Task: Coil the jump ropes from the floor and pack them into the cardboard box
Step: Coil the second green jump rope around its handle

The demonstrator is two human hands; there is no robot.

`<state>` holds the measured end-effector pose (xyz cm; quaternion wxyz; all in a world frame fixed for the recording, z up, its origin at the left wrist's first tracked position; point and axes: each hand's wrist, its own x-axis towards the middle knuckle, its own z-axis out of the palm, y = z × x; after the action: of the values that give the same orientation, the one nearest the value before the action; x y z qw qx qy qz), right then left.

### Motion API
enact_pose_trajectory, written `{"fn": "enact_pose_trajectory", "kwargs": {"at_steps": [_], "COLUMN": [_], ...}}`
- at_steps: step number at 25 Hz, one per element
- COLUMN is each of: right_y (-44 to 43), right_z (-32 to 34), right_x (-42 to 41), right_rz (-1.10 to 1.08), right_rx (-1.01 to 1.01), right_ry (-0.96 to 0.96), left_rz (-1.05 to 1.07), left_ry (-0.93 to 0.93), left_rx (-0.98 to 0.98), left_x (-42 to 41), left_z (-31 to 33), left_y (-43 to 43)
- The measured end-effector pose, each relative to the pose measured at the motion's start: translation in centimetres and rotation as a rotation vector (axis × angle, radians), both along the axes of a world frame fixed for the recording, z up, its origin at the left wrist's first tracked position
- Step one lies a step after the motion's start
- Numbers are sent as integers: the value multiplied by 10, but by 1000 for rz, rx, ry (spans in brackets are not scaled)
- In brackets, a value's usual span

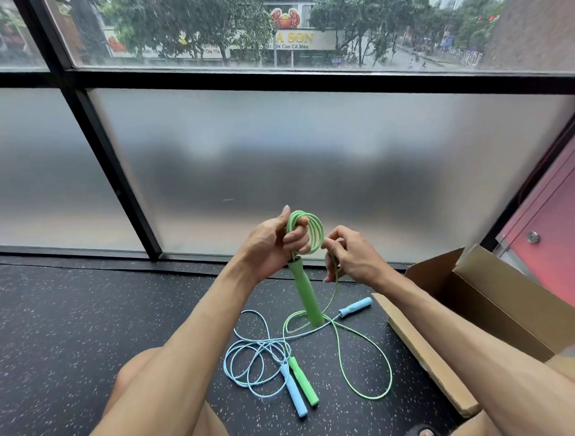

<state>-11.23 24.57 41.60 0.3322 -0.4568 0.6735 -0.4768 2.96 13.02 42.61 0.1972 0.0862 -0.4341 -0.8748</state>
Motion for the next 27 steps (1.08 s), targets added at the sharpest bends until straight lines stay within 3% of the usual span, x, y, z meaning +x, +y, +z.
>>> {"fn": "enact_pose_trajectory", "kwargs": {"at_steps": [3,7,12,15,19,23,27], "right_y": [3,10,10,6,7,6,5], "right_z": [-4,-5,0,3,9,6,3], "right_x": [4,7,12,10,5,-5,-9], "right_rz": [76,200,286,244,139,19,-59], "right_rx": [188,338,299,153,-26,-135,-154], "right_ry": [-57,-22,104,213,292,353,346], "left_rz": [229,583,890,778,351,-25,-79], "left_ry": [66,19,-328,-501,-681,-590,-395], "left_rx": [70,0,-545,-802,-924,-769,-524], "left_x": [-2,0,-2,-2,-3,-1,0], "left_z": [1,-5,-14,-20,-22,-14,-9], "left_y": [-4,-16,-19,-21,-13,4,5]}}
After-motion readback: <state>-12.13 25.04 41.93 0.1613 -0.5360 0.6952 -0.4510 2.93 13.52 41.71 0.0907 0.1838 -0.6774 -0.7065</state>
